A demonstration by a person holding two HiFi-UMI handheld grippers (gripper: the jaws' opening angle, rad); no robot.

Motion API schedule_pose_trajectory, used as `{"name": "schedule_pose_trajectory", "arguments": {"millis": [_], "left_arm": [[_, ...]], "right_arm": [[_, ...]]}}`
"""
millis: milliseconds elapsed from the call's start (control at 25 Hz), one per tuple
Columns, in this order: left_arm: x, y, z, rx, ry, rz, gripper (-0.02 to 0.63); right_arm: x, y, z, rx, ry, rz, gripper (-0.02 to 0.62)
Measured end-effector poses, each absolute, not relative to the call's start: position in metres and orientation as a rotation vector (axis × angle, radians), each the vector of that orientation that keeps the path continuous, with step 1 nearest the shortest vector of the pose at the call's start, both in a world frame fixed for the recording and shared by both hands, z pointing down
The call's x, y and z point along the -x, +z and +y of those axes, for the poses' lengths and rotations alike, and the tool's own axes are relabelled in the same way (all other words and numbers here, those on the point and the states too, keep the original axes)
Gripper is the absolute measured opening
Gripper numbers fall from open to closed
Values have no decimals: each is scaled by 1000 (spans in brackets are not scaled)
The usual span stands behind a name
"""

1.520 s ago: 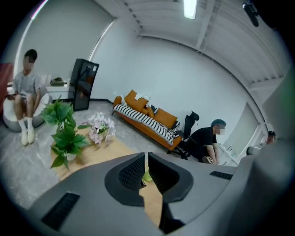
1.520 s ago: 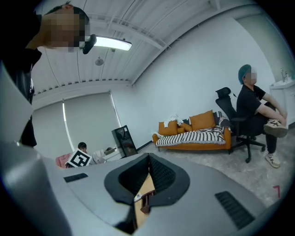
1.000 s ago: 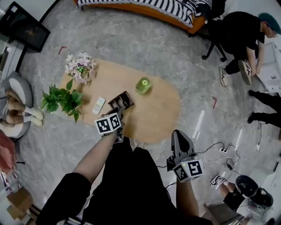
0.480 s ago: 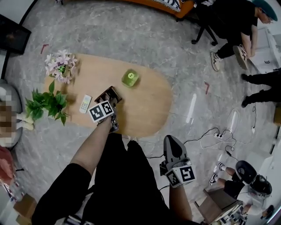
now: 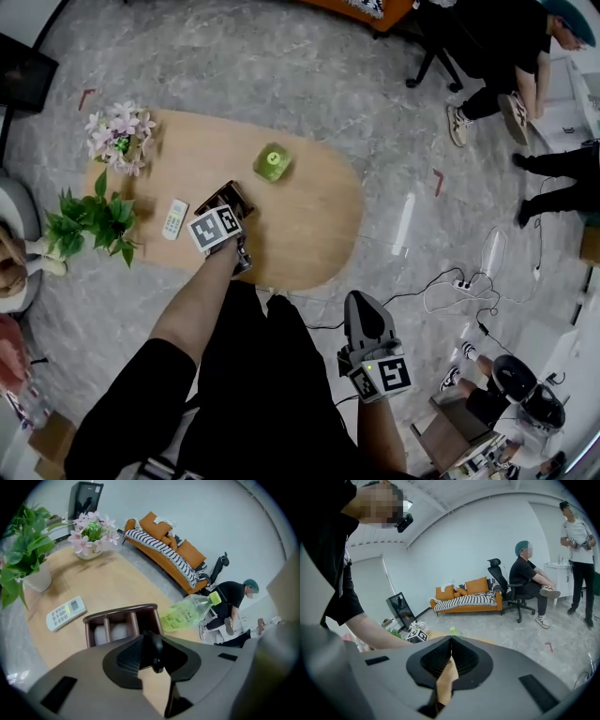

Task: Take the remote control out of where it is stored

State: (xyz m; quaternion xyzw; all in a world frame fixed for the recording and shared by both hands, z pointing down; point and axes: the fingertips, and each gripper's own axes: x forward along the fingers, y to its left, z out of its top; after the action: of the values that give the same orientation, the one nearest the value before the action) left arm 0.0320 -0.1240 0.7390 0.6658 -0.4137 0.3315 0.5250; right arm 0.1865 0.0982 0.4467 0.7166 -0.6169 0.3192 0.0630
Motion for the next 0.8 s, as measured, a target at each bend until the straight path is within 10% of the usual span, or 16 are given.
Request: {"name": "schedule_pose_trajectory", "arguments": {"millis": [800], "left_arm": [[9, 622, -100, -1740, 370, -889, 74]], "right_arm": [[-156, 420, 47, -1939, 830, -2217, 8]]}}
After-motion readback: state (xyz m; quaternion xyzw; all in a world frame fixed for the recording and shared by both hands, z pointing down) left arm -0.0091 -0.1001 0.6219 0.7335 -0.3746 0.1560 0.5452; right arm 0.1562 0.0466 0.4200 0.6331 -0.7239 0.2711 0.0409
